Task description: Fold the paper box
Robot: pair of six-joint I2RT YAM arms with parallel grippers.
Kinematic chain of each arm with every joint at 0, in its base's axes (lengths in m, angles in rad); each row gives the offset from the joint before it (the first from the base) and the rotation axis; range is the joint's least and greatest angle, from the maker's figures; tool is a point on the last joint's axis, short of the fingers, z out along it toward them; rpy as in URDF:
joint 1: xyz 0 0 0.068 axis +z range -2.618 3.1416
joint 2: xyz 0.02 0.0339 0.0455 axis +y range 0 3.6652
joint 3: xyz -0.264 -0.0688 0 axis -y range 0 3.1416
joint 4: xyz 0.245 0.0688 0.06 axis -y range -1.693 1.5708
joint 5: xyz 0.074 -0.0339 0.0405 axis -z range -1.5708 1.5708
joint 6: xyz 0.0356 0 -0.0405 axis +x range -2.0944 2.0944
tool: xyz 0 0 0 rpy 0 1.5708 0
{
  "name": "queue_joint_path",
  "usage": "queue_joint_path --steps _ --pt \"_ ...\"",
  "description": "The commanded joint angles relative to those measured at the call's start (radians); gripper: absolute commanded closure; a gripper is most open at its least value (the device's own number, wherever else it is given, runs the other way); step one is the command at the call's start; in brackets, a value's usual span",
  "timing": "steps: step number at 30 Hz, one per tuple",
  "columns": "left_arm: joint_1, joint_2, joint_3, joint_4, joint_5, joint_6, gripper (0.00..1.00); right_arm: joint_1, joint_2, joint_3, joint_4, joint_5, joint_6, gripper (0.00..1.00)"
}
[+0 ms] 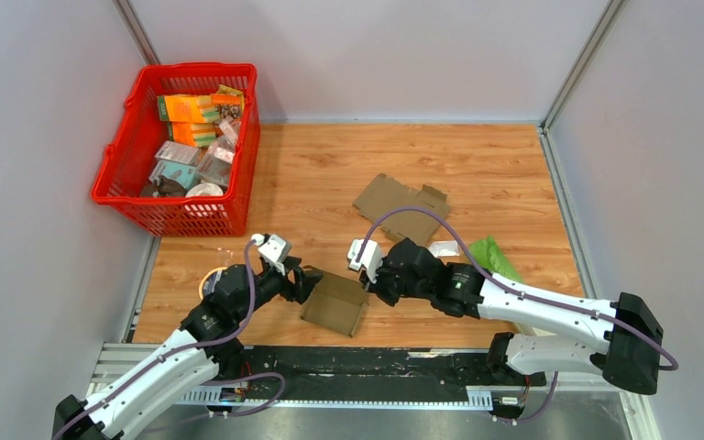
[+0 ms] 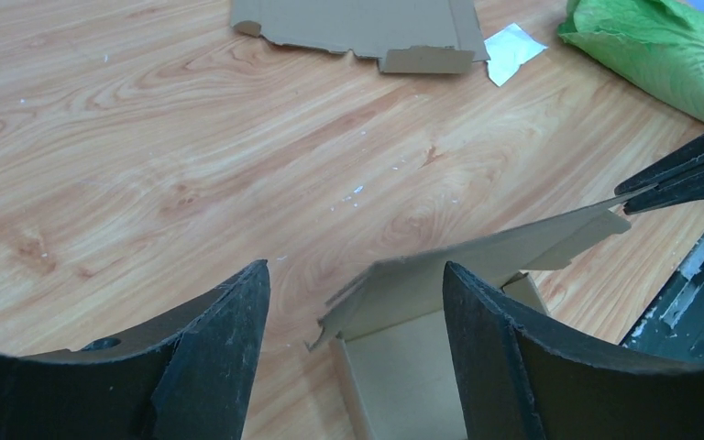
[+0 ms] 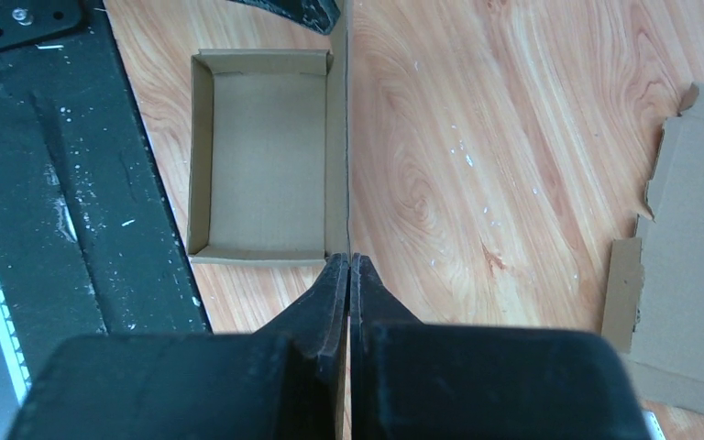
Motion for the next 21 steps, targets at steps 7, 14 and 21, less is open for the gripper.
queue_joint_path --steps 7,14,21 --pt "-0.001 0.112 0.055 0.075 0.082 0.134 0.28 -0.01 -0.024 0.046 0.015 -0.033 0.005 1.0" --pt "-0.001 0.146 0.063 0.09 0.055 0.102 0.59 -0.012 -0.03 0.041 0.03 0.008 0.0 1.0" --pt "-0.001 0.12 0.066 0.066 -0.034 0.082 0.93 -0.012 0.005 0.069 0.058 0.116 0.026 0.97"
